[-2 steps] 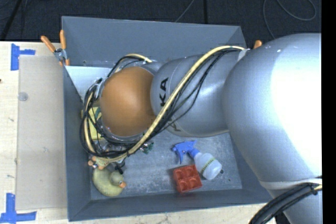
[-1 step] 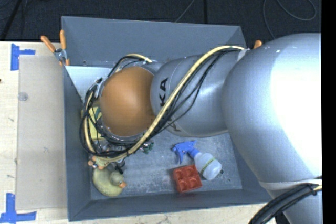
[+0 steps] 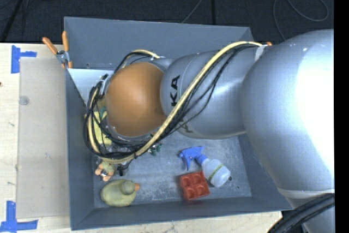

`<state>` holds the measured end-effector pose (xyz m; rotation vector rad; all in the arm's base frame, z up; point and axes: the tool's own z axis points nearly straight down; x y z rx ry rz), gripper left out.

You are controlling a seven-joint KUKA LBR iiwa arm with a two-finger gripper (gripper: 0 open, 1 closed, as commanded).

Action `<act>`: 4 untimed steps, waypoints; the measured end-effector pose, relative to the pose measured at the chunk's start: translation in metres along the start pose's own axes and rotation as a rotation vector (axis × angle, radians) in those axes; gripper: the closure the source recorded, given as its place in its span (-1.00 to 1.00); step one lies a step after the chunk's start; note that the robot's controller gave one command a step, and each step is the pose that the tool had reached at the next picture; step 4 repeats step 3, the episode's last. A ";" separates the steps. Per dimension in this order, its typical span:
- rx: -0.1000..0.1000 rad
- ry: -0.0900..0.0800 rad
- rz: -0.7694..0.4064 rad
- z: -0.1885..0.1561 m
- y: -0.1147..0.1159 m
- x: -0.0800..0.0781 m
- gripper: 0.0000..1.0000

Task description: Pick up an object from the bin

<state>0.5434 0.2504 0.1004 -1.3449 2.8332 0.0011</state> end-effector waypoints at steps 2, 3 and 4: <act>-0.001 0.000 0.007 -0.061 0.000 0.000 1.00; -0.001 -0.002 0.010 -0.094 0.000 -0.001 1.00; -0.001 -0.002 0.010 -0.094 0.000 -0.001 1.00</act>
Offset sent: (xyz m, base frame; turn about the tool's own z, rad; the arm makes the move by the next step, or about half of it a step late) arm -0.0001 -0.0002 0.0623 0.0000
